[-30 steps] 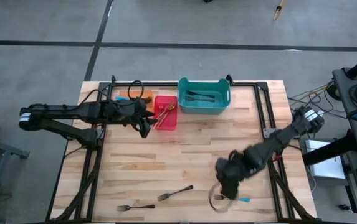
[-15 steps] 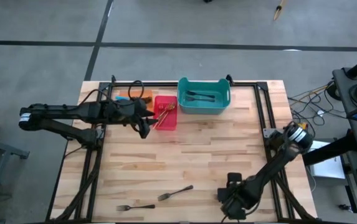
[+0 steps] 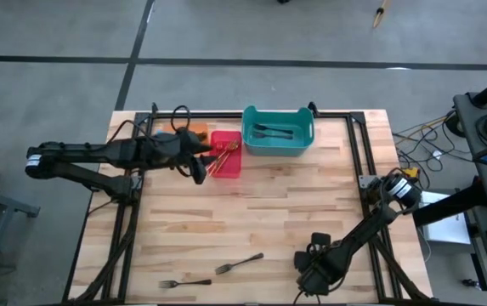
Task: Sort silverware by color (type)
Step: Put the blue fork into the orange bin
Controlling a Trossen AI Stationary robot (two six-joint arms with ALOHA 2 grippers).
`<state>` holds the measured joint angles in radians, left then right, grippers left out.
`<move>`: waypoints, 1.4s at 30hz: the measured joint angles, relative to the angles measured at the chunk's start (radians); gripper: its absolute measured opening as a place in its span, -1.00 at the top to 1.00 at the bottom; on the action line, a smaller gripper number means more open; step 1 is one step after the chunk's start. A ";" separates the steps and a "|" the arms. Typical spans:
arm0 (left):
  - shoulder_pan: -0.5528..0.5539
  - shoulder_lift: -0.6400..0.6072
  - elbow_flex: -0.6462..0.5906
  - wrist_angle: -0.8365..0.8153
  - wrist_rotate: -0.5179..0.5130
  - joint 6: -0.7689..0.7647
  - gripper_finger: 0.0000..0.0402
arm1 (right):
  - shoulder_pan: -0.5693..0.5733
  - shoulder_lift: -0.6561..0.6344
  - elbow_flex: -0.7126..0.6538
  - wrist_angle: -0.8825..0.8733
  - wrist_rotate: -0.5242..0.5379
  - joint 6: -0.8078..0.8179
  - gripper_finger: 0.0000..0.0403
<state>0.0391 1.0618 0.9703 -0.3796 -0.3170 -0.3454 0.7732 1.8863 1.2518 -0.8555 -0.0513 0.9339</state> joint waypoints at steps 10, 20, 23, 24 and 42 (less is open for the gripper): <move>0.001 -0.002 0.135 0.000 -0.017 0.132 0.24 | -0.068 -0.203 0.015 -0.110 0.220 0.212 0.95; 0.002 -0.005 0.252 -0.079 -0.040 0.232 0.24 | -0.360 -0.458 0.006 0.009 0.792 0.206 0.95; 0.002 -0.012 0.260 -0.117 -0.040 0.231 0.24 | -0.464 -0.514 -0.013 0.228 0.866 0.009 0.95; 0.002 -0.017 0.259 -0.119 -0.040 0.232 0.24 | -0.502 -0.526 -0.025 0.312 0.867 -0.065 0.95; 0.021 0.120 0.231 0.035 -0.089 0.218 0.24 | -0.993 -0.447 -0.252 1.617 0.348 -0.464 0.96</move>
<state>0.0597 1.1815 1.2018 -0.3450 -0.4062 -0.1270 -0.2193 1.4398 1.0001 0.7619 0.2970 0.4696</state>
